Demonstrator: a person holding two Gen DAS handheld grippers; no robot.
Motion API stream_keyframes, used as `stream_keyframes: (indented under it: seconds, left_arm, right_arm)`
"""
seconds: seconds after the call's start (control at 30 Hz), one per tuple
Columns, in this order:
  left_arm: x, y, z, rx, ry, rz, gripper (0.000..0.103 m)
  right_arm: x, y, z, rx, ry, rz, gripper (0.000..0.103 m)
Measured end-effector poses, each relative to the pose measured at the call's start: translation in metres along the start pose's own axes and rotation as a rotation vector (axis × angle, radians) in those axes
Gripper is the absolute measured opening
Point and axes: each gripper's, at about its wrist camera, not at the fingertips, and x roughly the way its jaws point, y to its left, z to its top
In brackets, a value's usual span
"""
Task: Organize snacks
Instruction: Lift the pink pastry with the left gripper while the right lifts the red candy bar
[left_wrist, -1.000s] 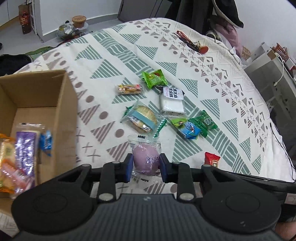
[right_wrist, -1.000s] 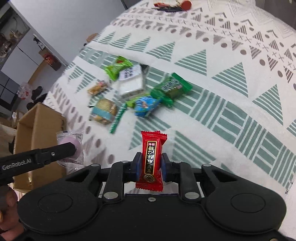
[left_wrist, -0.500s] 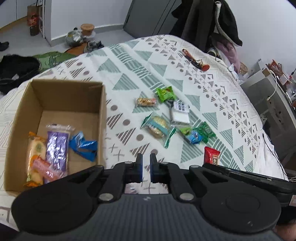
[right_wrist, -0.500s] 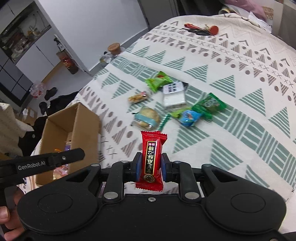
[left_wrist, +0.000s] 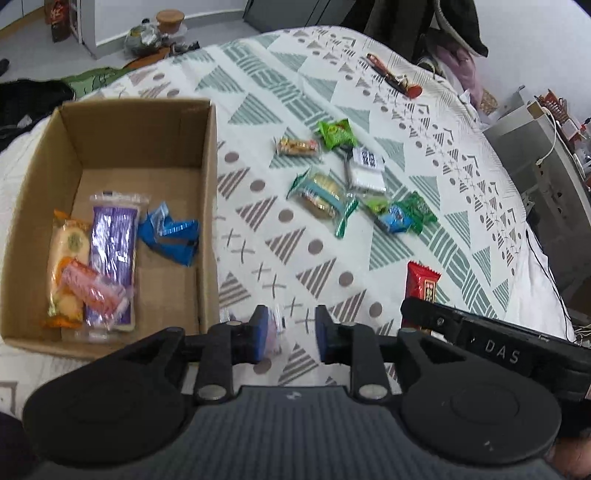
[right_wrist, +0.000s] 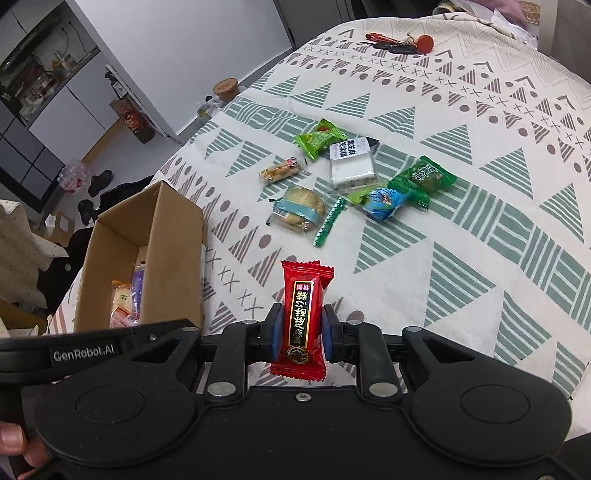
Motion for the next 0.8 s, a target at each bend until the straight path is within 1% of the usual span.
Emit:
stream_keyframes:
  seconds: [0.03, 0.1, 0.13, 0.2, 0.27, 0.4, 0.57, 0.7, 0.8]
  left_arm:
    - [0.001, 0.000, -0.002, -0.006, 0.004, 0.005, 0.030]
    - [0.004, 0.000, -0.007, -0.025, 0.003, 0.022, 0.041]
    - [0.004, 0.000, -0.009, -0.038, -0.003, 0.033, 0.044]
    - [0.003, 0.001, -0.014, -0.071, -0.022, 0.060, 0.058]
    - [0.004, -0.001, -0.018, -0.097, -0.040, 0.084, 0.062]
    - [0.010, -0.008, -0.026, -0.136, -0.070, 0.132, 0.063]
    - [0.026, -0.011, -0.032, -0.184, -0.076, 0.193, 0.063]
    - [0.039, -0.014, -0.033, -0.201, -0.077, 0.231, 0.063]
    - [0.050, -0.018, -0.033, -0.194, -0.073, 0.270, 0.063]
  right_arm:
    - [0.000, -0.002, -0.001, 0.004, -0.001, 0.002, 0.021]
    - [0.001, -0.006, -0.002, 0.011, -0.001, 0.008, 0.021]
    - [0.002, -0.008, -0.003, 0.014, 0.000, 0.011, 0.021]
    - [0.003, -0.012, -0.005, 0.019, 0.005, 0.018, 0.021]
    - [0.005, -0.016, -0.007, 0.022, 0.009, 0.026, 0.021]
    - [0.008, -0.027, -0.011, 0.029, 0.020, 0.043, 0.021]
    - [0.009, -0.036, -0.012, 0.025, 0.031, 0.067, 0.021]
    - [0.009, -0.043, -0.013, 0.023, 0.038, 0.087, 0.021]
    - [0.012, -0.049, -0.013, 0.032, 0.044, 0.098, 0.021]
